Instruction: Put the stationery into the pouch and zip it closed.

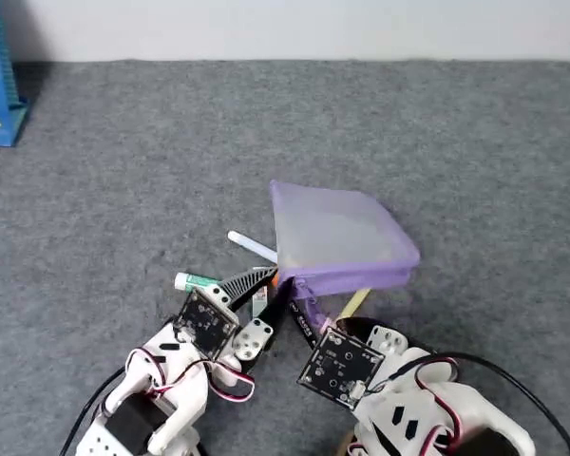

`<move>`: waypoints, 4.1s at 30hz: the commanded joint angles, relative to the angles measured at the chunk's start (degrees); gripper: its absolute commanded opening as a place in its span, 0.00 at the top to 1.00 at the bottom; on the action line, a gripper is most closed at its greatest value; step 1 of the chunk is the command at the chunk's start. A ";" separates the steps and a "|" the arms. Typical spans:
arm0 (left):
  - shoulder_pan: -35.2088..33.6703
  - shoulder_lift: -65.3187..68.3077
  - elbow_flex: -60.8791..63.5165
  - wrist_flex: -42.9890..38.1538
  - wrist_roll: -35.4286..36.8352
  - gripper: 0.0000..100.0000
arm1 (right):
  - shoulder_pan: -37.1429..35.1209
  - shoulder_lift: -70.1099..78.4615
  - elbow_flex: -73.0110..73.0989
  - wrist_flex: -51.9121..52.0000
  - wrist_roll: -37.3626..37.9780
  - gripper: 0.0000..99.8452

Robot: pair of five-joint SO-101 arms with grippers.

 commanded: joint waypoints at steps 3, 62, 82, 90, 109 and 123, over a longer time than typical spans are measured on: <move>-0.35 -0.62 -0.22 -1.05 -1.23 0.99 | 9.45 -0.48 -3.16 -0.13 3.78 0.99; -2.11 -0.62 -0.13 5.54 -0.88 0.89 | 52.62 -11.03 -6.86 3.12 19.52 0.99; -2.20 -0.62 4.53 -0.97 3.16 0.85 | 40.13 -11.03 -9.32 7.69 14.68 0.99; -2.20 -0.62 4.62 -0.97 3.16 0.85 | 36.35 -11.03 -10.02 8.48 13.01 0.99; -2.20 -0.44 1.27 2.29 3.16 0.89 | 30.20 -10.95 -9.93 8.92 9.67 0.99; -2.20 5.10 -0.04 2.64 1.85 0.99 | 30.20 -10.95 -9.85 8.84 9.67 0.99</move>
